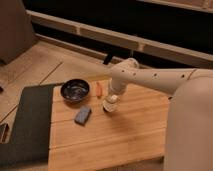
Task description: Place the ceramic cup over the eraser
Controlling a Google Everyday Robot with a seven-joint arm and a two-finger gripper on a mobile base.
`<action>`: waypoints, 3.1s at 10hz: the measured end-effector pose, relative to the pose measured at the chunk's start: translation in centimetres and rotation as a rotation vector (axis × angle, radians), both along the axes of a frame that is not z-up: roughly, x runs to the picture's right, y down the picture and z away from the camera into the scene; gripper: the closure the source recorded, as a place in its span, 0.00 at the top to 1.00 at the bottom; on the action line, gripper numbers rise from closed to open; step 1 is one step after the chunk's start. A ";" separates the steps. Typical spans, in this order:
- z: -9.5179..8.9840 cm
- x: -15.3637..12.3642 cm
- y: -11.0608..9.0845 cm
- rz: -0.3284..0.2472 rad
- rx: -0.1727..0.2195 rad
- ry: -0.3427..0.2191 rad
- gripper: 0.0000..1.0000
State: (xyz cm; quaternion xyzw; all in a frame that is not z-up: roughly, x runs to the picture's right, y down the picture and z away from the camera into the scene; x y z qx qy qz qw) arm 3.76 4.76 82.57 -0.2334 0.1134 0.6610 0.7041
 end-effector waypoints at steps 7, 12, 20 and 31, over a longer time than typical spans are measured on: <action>0.0 -2.2 0.9 -0.058 -0.032 0.024 0.01; 0.5 -2.3 1.5 -0.059 -0.063 0.040 0.22; 0.9 -1.8 1.7 -0.033 -0.081 0.041 0.62; 0.9 -2.5 1.5 -0.035 -0.080 -0.001 0.62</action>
